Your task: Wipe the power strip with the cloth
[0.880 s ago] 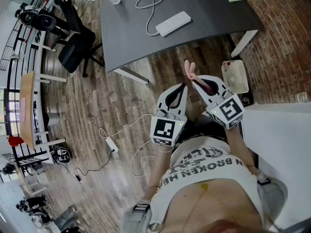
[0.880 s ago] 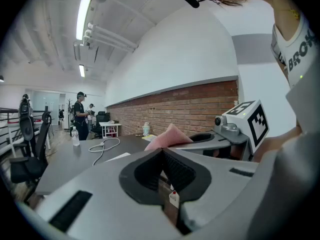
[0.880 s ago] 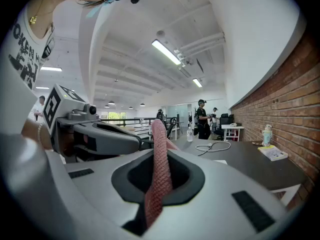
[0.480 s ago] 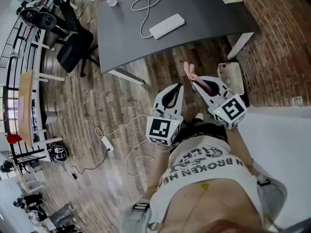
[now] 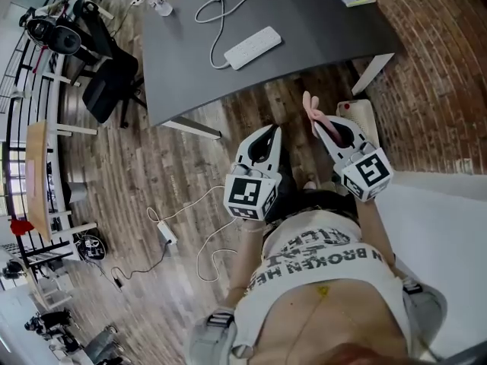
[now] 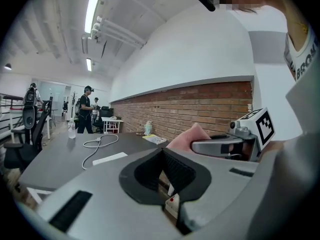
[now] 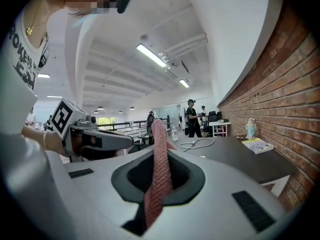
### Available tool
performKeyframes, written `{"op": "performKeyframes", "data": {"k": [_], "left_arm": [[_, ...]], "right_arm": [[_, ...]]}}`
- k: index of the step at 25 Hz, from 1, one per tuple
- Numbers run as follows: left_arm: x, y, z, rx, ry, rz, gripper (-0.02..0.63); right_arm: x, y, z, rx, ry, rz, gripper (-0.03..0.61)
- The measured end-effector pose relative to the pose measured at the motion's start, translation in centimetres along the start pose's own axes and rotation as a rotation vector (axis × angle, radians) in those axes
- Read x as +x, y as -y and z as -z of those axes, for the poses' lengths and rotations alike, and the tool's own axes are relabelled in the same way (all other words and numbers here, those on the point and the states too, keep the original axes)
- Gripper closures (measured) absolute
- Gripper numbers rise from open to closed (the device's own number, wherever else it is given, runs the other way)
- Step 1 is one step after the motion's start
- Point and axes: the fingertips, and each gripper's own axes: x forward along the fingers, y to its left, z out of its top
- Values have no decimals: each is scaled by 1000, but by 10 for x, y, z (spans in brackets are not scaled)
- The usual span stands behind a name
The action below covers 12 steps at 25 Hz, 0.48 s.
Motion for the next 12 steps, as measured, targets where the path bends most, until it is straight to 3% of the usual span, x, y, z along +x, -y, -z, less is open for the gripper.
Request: {"op": "performKeyframes", "data": {"k": [5,12], "left_arm": [[47,-42,-4,-6,5,26,606],[119,-140,-32,4,2,68,606]], "right_arm": [[51,34,-2,-6,-7,7,561],[173,81,-35,-35,3,-7,561]]}}
